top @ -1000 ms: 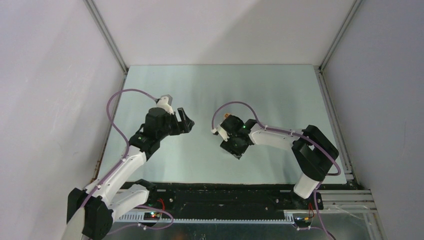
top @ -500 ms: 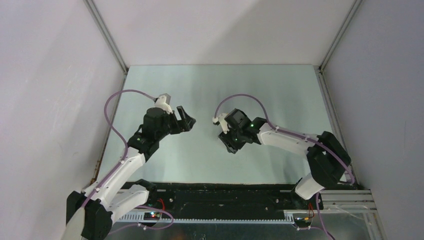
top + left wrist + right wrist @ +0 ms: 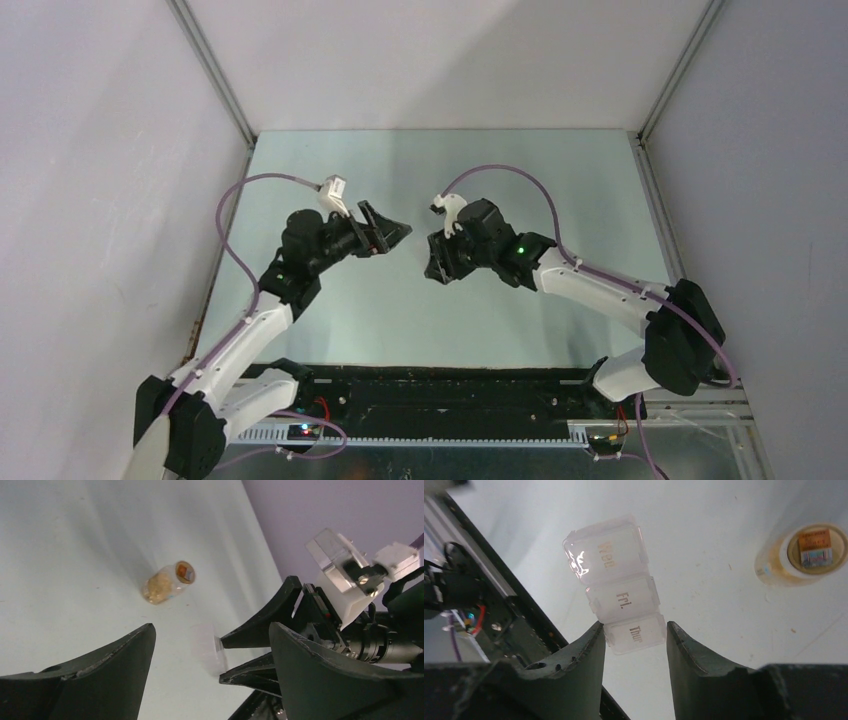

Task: Sort the pills into containers

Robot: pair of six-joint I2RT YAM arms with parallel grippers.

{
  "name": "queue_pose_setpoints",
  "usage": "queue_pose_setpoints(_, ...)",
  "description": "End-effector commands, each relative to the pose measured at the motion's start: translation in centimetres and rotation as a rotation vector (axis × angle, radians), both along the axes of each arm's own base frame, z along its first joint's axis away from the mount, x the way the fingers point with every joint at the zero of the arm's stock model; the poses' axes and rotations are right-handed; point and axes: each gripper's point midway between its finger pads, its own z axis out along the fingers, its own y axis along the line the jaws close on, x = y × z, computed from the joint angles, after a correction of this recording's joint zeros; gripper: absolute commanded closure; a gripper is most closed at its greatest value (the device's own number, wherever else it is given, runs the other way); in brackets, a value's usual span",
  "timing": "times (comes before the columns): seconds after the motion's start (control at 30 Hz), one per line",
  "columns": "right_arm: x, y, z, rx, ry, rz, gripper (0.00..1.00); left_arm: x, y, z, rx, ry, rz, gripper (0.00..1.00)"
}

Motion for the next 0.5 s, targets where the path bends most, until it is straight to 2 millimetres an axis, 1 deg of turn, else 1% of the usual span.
queue_pose_setpoints(0.0, 1.4, 3.5, 6.8, 0.205, -0.063, -0.010, 0.56, -0.5, -2.1, 1.9, -0.107, -0.023, -0.103, 0.11)
queue_pose_setpoints(0.1, 2.1, 4.0, 7.4, 0.216, -0.068, -0.027, 0.56, -0.1, -2.2, 1.2, -0.103, 0.018, -0.098, 0.14)
queue_pose_setpoints(0.13, 2.3, 4.3, 8.0, 0.232, -0.073, -0.031, 0.56, 0.0, -2.3, 0.4, -0.090, 0.049, -0.094, 0.16)
queue_pose_setpoints(0.23, 2.9, 4.7, 8.3, 0.256, -0.069, -0.052, 0.56, 0.2, -2.4, -0.6, -0.075, 0.091, -0.095, 0.20)
queue_pose_setpoints(0.37, 3.4, 5.3, 8.6, 0.280, -0.060, -0.066, 0.55, 0.1, -2.4, -0.8, -0.093, 0.122, -0.087, 0.30)
queue_pose_setpoints(0.47, 3.7, 5.6, 8.2, 0.275, -0.045, -0.073, 0.55, 0.1, -2.5, -1.0, -0.101, 0.132, -0.083, 0.41)
